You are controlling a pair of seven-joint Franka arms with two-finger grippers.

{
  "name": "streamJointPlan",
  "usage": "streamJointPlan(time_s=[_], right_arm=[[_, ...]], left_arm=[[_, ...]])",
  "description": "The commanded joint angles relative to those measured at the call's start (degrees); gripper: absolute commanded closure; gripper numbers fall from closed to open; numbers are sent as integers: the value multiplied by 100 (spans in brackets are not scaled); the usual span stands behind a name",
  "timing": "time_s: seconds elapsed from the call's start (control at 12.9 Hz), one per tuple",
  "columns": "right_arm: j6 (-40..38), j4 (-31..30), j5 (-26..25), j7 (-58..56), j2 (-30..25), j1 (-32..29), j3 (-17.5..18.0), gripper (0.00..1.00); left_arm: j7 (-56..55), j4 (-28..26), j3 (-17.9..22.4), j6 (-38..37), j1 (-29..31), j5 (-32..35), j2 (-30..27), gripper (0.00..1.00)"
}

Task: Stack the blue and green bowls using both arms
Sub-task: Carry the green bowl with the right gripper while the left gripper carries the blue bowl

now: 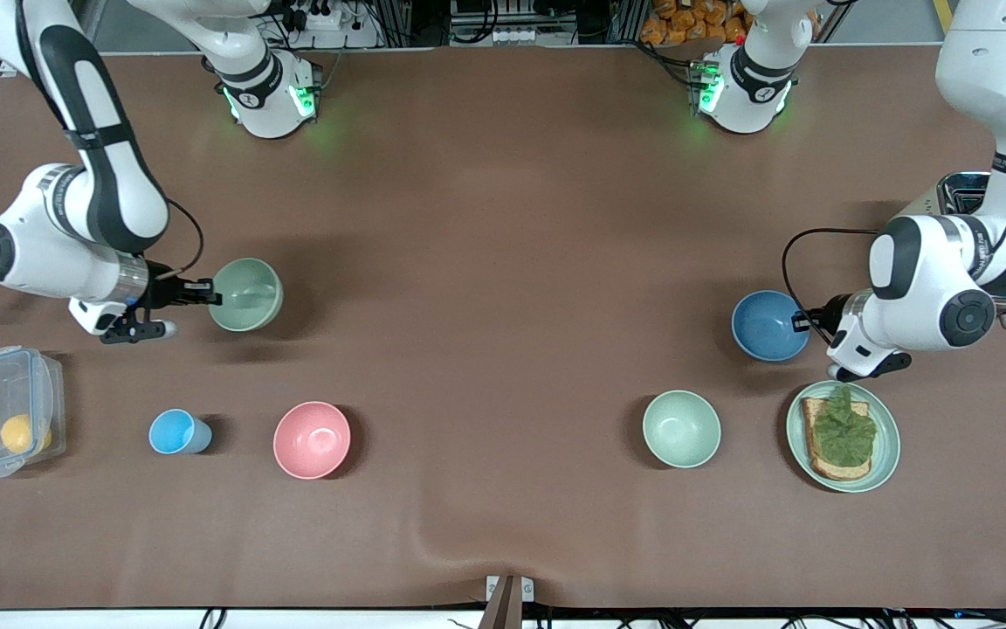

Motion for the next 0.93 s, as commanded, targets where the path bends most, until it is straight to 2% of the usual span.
streamJointPlan(time_s=[0.0, 0.46, 0.85], right_arm=[[-114, 45, 131, 902, -137, 507, -1, 100], [70, 299, 131, 4161, -93, 2150, -10, 100], [773, 527, 131, 6069, 108, 3293, -10, 100]], left_arm=[[2, 539, -31, -625, -140, 87, -42, 100], [2, 874, -93, -899, -343, 87, -95, 100], [10, 892, -101, -899, -369, 0, -95, 100]])
